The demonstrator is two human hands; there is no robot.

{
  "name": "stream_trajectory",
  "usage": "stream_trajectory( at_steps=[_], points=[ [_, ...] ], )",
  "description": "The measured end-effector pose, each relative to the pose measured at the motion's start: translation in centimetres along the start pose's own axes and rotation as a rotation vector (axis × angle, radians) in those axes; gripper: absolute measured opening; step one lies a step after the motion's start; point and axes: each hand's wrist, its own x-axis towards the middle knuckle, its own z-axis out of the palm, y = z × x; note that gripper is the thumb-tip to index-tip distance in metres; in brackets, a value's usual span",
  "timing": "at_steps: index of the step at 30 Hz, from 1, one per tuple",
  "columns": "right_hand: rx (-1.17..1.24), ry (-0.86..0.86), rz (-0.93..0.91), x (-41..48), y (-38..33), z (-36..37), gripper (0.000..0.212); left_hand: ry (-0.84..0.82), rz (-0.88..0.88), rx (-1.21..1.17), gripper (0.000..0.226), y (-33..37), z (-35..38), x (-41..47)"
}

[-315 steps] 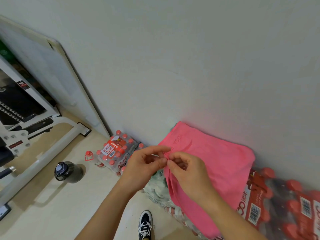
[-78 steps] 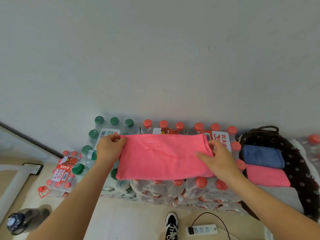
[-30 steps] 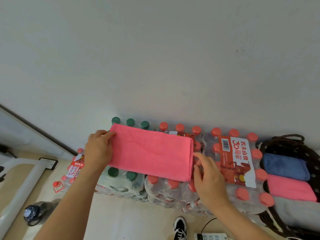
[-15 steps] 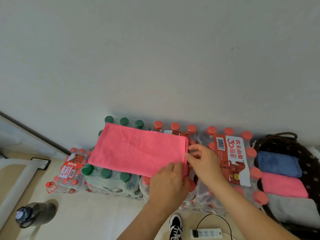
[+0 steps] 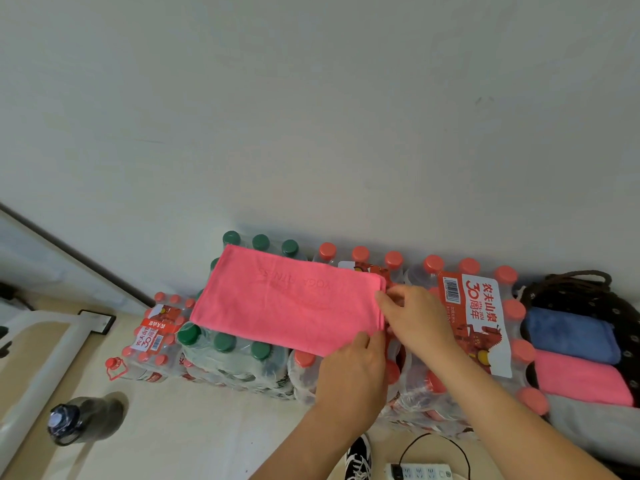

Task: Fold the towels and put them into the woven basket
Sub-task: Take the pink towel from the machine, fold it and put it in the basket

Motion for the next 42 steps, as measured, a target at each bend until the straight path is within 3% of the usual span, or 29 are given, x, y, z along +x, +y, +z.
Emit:
stream_trajectory(
  at_steps=[2, 5, 11, 15, 19, 22, 26, 34, 37, 39, 42],
  points=[
    [-0.074, 0.036, -0.031, 0.4, -0.6, -0.4, 0.032, -0.002, 0.02, 0.015, 0.038, -0.4, 0.5, -0.3],
    [-0.118, -0.059, -0.081, 1.6, -0.7, -0.4, 0.045, 0.024, 0.039, -0.028, 0.037, -0.9, 0.8, -1.2],
    [-0.178, -0.183, -0.126, 3.6, -0.6, -0.3, 0.036, 0.104, 0.081, -0.01, 0.045, -1.9, 0.5, -2.0],
    [-0.216, -0.279, -0.109, 4.5, -0.9, -0.4, 0.044, 0.175, 0.141, 0.094, 0.041, -1.5, 0.7, -1.6],
    [-0.179, -0.311, -0.095, 5.1, -1.3, -0.6, 0.018, 0.168, 0.201, 0.17, 0.036, -1.6, 0.5, -1.2],
    [-0.151, -0.324, -0.088, 5.3, -1.2, -1.1, 0.013, 0.117, 0.192, 0.19, 0.021, -1.7, 0.3, -1.0],
    [0.055, -0.376, -0.036, 6.0, -0.2, -1.9, 0.016, 0.034, 0.168, 0.154, 0.012, -1.3, -0.1, -0.9],
    [0.434, -0.437, -0.001, 5.8, 0.9, -1.9, 0.019, -0.035, 0.078, 0.111, 0.042, -1.4, -0.8, 0.2],
    [0.577, -0.496, 0.015, 5.2, 0.9, -2.3, 0.024, -0.066, 0.055, 0.033, 0.035, -1.2, -1.1, 0.7],
    [0.658, -0.478, 0.06, 4.6, 0.6, -3.0, 0.03, -0.088, 0.081, -0.087, 0.013, -0.9, -1.5, 0.7],
    [0.842, -0.398, 0.127, 3.2, -0.2, -6.1, 0.037, -0.059, 0.102, -0.407, 0.035, 1.2, -3.7, 0.7]
  ],
)
